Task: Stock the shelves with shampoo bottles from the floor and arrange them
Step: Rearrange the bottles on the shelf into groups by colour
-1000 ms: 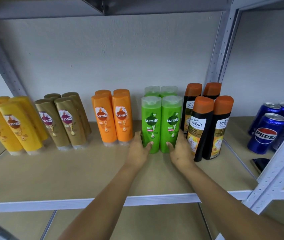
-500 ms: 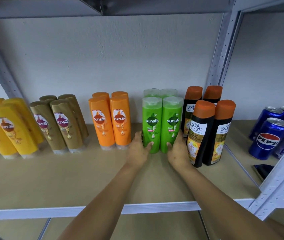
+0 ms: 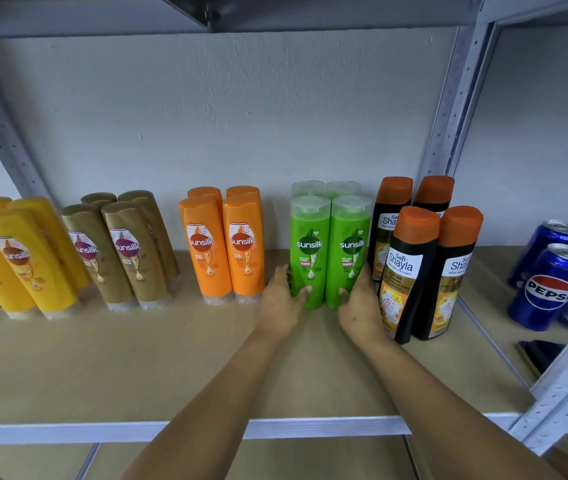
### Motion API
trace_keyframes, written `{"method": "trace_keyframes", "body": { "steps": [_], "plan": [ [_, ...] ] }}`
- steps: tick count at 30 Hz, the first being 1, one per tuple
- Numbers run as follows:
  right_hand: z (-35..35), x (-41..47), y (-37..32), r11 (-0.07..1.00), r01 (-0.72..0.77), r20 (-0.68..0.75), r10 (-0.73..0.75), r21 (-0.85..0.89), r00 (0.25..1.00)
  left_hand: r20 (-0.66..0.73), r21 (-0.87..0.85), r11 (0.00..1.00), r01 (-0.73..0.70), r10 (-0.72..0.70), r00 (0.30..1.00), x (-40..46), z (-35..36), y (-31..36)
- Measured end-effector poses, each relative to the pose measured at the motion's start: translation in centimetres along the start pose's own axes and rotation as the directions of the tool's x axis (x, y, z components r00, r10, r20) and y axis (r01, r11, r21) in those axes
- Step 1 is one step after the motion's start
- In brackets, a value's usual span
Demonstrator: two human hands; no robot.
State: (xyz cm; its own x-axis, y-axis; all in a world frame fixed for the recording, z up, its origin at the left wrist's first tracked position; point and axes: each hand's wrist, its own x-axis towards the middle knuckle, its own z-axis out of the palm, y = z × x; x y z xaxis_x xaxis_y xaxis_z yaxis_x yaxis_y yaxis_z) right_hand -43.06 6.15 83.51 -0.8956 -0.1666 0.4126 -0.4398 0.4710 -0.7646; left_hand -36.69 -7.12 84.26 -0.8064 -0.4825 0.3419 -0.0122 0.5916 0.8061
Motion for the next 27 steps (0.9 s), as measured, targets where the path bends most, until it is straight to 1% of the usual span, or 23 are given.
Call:
{"method": "trace_keyframes", "body": {
  "steps": [8,19,27],
  "plan": [
    [-0.1,0.2,-0.3,1.0,-0.025,0.014,0.025,-0.015,1.0,-0.007,-0.013,1.0,-0.002,0.002,1.0,0.3,0.1,0.0],
    [0.0,0.6,-0.3,0.999,-0.033,-0.008,0.033,-0.033,0.999,0.005,-0.023,1.0,0.001,-0.001,1.0,0.9,0.2,-0.2],
    [0.7,1.2,0.4,0.997,-0.065,0.017,0.065,-0.037,0.998,-0.01,-0.024,1.0,0.0,0.0,1.0,1.1,0.3,-0.2]
  ]
}}
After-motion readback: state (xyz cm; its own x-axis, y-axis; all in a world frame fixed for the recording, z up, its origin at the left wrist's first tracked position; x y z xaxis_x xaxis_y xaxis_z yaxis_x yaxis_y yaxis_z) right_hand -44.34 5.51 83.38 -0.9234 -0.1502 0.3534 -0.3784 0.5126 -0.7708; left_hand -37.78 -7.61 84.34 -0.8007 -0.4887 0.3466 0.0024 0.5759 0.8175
